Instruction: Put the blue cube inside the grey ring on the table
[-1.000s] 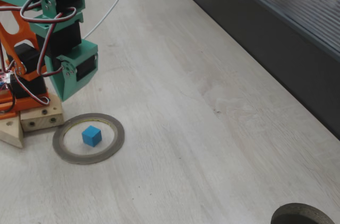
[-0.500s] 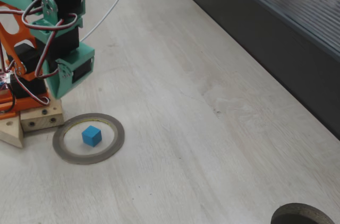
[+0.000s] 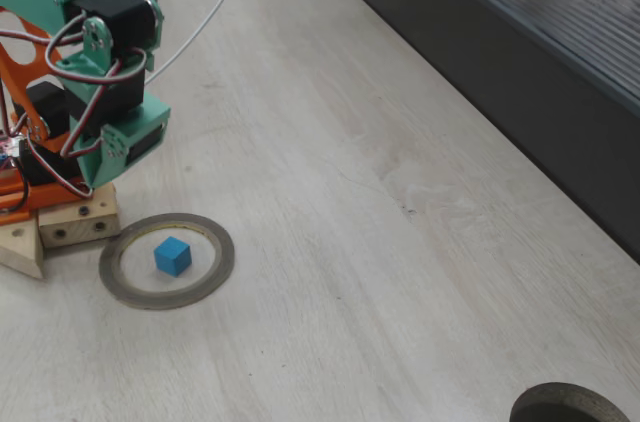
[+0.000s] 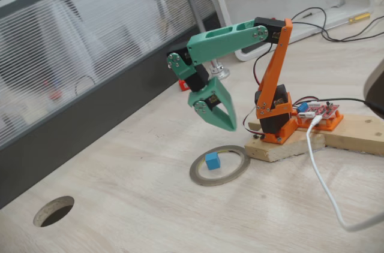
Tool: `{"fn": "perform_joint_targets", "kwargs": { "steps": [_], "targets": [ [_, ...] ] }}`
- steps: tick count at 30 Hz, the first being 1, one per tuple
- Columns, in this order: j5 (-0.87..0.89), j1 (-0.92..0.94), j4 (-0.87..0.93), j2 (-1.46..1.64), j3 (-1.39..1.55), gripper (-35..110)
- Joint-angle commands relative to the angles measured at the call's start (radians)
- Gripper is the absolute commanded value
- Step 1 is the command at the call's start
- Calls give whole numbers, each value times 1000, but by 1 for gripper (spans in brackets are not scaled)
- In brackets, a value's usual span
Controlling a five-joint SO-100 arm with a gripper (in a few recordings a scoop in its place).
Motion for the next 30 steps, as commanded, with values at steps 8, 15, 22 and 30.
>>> {"fn": "perform_joint_targets", "kwargs": {
  "steps": [8,15,22,30],
  "targets": [
    [-2,12,20,29,51,0],
    [-2,12,9,29,46,0],
    [-2,12,-132,29,57,0],
    [-12,12,-129,29,57,0]
  ]
}}
